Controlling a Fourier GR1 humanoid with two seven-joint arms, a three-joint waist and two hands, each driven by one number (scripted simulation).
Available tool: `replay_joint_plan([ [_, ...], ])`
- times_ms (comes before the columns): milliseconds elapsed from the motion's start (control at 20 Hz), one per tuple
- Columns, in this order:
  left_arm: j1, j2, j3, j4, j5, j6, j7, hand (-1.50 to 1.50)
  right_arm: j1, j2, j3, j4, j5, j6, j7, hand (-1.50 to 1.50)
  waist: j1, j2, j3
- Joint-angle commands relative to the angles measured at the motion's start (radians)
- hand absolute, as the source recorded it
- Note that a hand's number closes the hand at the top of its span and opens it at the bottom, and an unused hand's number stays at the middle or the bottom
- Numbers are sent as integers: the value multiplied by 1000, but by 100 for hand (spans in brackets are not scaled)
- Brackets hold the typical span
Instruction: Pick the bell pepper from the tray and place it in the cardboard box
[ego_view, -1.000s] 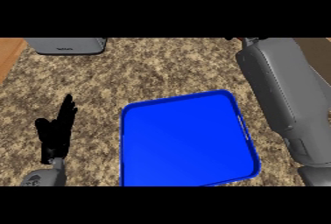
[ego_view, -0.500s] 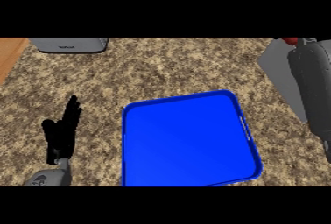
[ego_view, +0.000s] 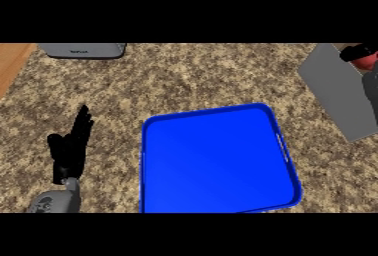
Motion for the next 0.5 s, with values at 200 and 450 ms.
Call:
replay_joint_plan([
  [200, 6, -6, -16, -15, -16, -1, 5, 0, -2, -42, -168, 250, -126, -176, -130, -150, 14, 5, 1],
  [450, -59, -4, 9, 20, 5, -7, 29, 0, 33, -57, -268, 273, -271, -243, -389, -150, 6, 6, 2],
])
